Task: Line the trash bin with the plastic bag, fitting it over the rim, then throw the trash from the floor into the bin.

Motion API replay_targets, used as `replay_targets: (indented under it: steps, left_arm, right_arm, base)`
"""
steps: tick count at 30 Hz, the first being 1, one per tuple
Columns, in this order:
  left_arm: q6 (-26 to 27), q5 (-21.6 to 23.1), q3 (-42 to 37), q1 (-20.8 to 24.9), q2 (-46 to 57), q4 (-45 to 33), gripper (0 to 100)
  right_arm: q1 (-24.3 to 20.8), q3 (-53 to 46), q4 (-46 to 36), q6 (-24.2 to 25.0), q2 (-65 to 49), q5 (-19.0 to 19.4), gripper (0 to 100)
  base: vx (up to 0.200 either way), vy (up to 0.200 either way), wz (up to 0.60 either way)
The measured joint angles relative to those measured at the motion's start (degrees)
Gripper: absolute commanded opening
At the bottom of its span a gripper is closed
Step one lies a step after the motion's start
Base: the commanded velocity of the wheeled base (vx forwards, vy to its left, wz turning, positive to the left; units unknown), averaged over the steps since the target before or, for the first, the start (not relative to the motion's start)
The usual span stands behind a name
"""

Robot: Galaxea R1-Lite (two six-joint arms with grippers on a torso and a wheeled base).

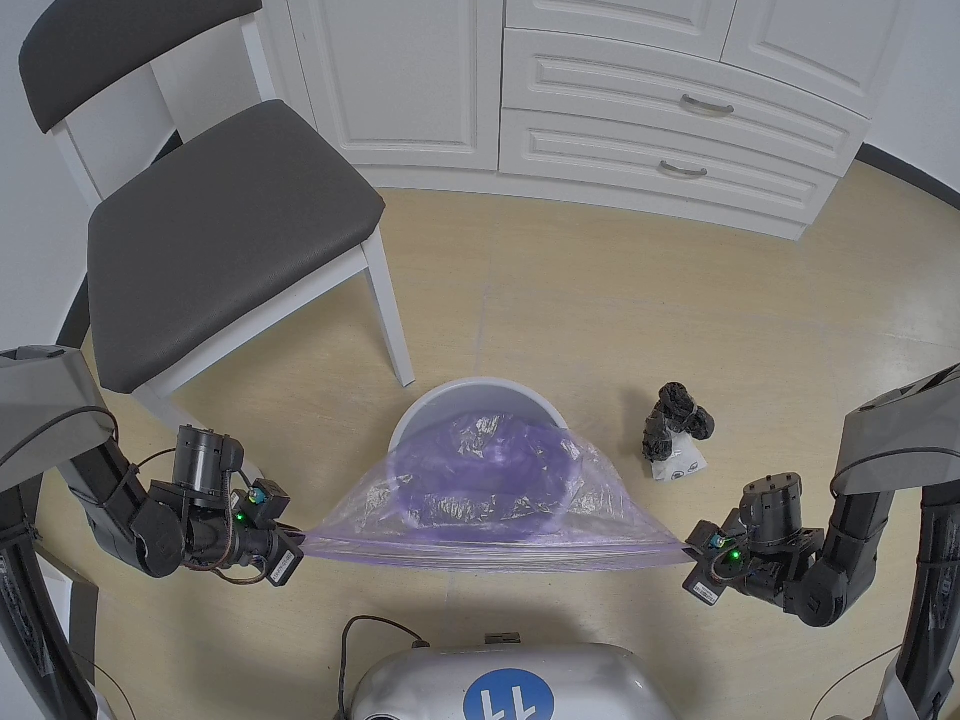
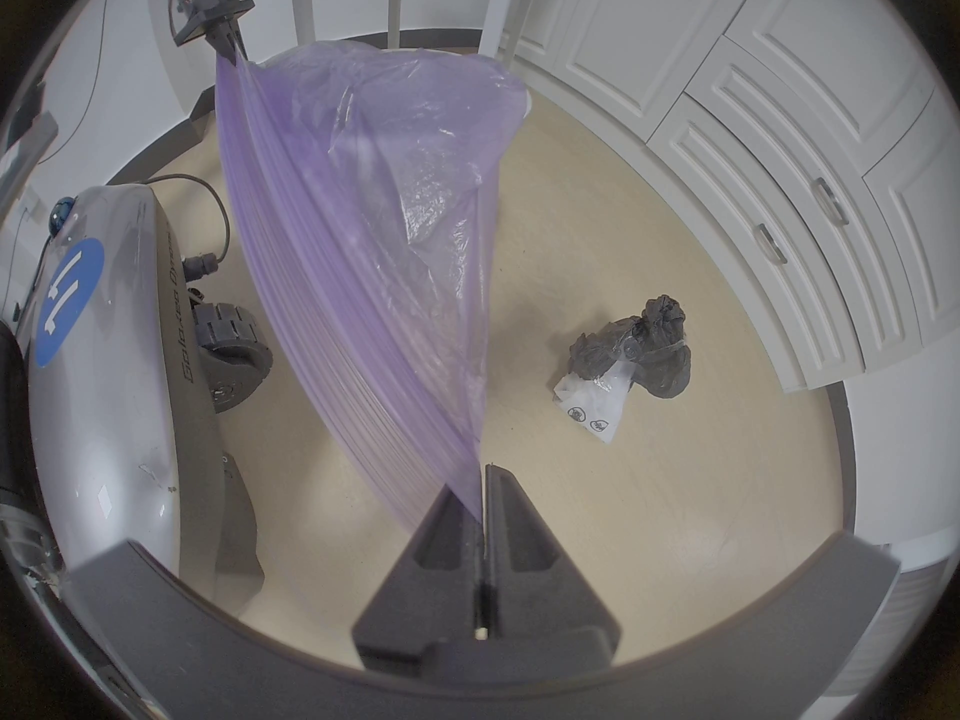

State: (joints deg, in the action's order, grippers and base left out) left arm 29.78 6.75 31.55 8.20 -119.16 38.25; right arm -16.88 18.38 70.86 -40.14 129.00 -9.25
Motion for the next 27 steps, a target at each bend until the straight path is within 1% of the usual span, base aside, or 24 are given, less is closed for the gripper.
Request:
replay_targets:
  steps: [6, 9, 11, 13, 15, 18, 21, 23, 27]
  left_arm:
    - [-0.48, -0.74, 0.94, 0.0, -2.12, 1.29, 0]
    - [-1.13, -1.54, 1.8, 0.13, -3.69, 3.01, 0]
    - [-2.55, -2.24, 2.33, 0.26, -4.79, 5.49, 0]
    - [-4.58, -2.95, 2.85, 0.37, -6.02, 9.69, 0]
    - [-6.61, -3.63, 3.21, 0.56, -7.13, 14.29, 0]
    - [-8.94, -4.51, 3.6, 0.96, -8.7, 20.35, 0]
    - [-11.04, -4.88, 3.67, 1.49, -9.78, 24.32, 0]
    - [-12.5, -4.97, 3.73, 1.85, -10.11, 26.12, 0]
    - [-13.95, -4.75, 3.06, 2.43, -8.86, 26.15, 0]
  right_arm:
    - [-0.65, 1.9, 0.46, 0.71, 2.06, -0.87, 0]
    - [-1.22, 4.3, 0.87, 3.3, 3.58, -2.21, 0]
    - [-1.68, 5.86, 1.78, 6.46, 4.62, -3.52, 0]
    - [-2.35, 7.55, 3.23, 9.47, 5.71, -4.73, 0]
    - [-2.79, 8.9, 5.34, 11.17, 6.67, -5.5, 0]
    - [-3.38, 10.52, 11.06, 12.56, 8.09, -6.24, 0]
    - [-3.71, 11.65, 16.75, 13.32, 9.23, -6.49, 0]
    - [-3.95, 12.07, 17.7, 13.57, 9.7, -6.53, 0]
    - [-4.17, 11.72, 17.96, 13.71, 9.34, -6.27, 0]
  base:
    - [0.0, 0.0, 0.0]
    - [0.0, 0.0, 0.0]
    - [0.0, 0.0, 0.0]
    - [0.0, 0.0, 0.0]
    - [0.0, 0.0, 0.0]
    - [0.0, 0.0, 0.0]
    - [0.0, 0.0, 0.0]
    - [0.0, 0.0, 0.0]
    - [0.0, 0.0, 0.0]
